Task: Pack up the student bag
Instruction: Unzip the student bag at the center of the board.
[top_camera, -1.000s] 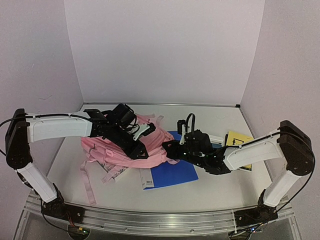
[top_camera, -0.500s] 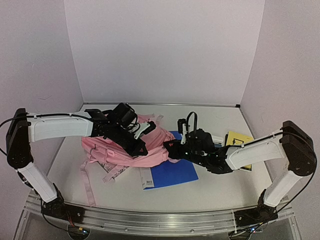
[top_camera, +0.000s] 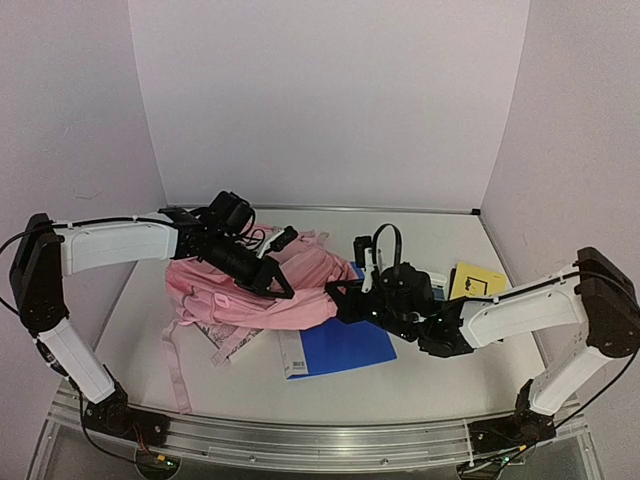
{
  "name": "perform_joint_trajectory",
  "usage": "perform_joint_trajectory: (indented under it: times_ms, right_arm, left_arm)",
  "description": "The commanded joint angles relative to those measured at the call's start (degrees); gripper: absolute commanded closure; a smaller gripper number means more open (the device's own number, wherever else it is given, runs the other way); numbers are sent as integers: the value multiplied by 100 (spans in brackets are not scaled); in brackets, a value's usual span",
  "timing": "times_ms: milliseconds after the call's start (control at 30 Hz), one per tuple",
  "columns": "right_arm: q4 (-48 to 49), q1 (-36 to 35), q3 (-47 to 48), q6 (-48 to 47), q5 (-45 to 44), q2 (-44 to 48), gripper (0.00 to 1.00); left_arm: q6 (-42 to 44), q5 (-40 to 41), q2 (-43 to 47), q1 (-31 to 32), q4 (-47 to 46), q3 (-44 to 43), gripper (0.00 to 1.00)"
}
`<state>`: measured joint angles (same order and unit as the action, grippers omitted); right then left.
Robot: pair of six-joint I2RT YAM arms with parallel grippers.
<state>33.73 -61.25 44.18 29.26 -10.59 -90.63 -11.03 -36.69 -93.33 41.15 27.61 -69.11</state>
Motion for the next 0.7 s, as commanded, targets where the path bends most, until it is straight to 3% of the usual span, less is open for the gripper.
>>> perform_joint_trajectory:
  times_ms: [0,667]
  right_arm:
    - [827,-399,114,-93,-155,-46,100]
    - [1427,-1351,680,-480,-1349,-833,100]
  left_arm:
    - [-121,-436,-211,-159,-562,-542,100]
    - [-614,-1313,-438,-356,-745,-870,100]
